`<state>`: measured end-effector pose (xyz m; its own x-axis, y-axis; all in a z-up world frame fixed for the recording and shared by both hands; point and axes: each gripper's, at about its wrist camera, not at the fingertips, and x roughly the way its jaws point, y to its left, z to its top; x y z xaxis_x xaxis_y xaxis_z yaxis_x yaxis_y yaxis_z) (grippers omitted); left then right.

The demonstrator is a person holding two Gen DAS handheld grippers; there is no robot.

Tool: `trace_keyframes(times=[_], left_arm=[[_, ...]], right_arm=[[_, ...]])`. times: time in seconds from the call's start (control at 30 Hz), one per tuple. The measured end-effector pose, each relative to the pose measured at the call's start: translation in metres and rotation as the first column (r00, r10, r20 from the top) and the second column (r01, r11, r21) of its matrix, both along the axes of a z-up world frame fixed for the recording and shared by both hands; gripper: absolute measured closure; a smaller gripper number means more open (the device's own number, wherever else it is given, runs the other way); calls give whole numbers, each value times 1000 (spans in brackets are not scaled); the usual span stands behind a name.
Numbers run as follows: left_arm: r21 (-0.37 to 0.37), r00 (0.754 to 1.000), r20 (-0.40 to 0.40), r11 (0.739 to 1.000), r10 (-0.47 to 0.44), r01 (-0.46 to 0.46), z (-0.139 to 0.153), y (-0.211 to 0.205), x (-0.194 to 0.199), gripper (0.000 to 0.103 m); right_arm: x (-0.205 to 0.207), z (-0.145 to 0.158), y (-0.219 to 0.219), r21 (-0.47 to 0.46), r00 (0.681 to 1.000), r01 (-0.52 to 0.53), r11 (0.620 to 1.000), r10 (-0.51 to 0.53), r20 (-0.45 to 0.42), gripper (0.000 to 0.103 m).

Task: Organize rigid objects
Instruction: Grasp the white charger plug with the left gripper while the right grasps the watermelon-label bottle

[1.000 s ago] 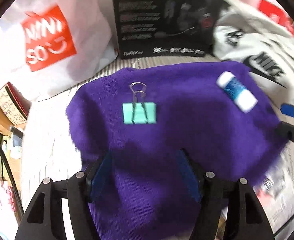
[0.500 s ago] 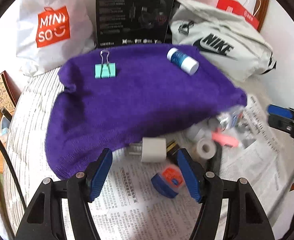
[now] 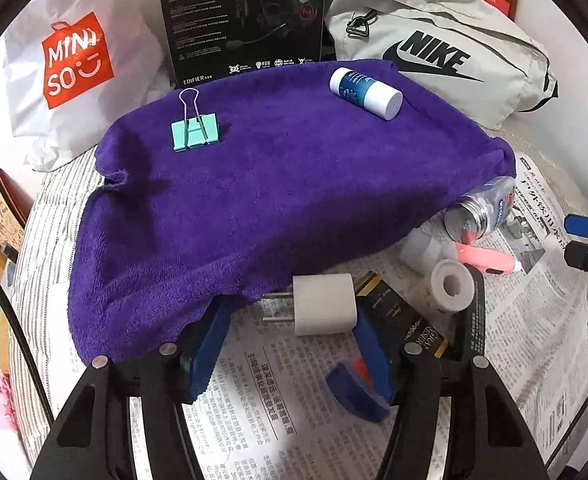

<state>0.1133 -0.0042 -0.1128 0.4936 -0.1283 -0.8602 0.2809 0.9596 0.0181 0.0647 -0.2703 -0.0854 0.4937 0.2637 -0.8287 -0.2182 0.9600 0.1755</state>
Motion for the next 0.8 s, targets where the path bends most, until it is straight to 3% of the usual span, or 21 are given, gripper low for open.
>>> trace_keyframes(times=[0.13, 0.23, 0.3, 0.43, 0.8], left_arm=[[13, 1000, -2, 1000, 10, -10, -3, -4, 1, 45], [3, 1000, 2, 1000, 0, 0, -4, -7, -1, 61], [-2, 1000, -2, 1000, -4, 4, -3, -9, -2, 61], [-23, 1000, -5, 1000, 0, -1, -4, -5, -6, 61], [-85, 1000, 2, 996, -8, 8, -5, 8, -16, 61]], right_arm=[[10, 2, 3, 25, 1000, 11, 1000, -11, 1, 40], [18, 5, 10, 32, 1000, 22, 999, -22, 13, 40], [24, 5, 18, 32, 999, 26, 999, -27, 18, 40], [35, 0, 31, 52, 999, 30, 998, -31, 8, 30], [51, -15, 59, -41, 999, 29, 999, -28, 17, 14]])
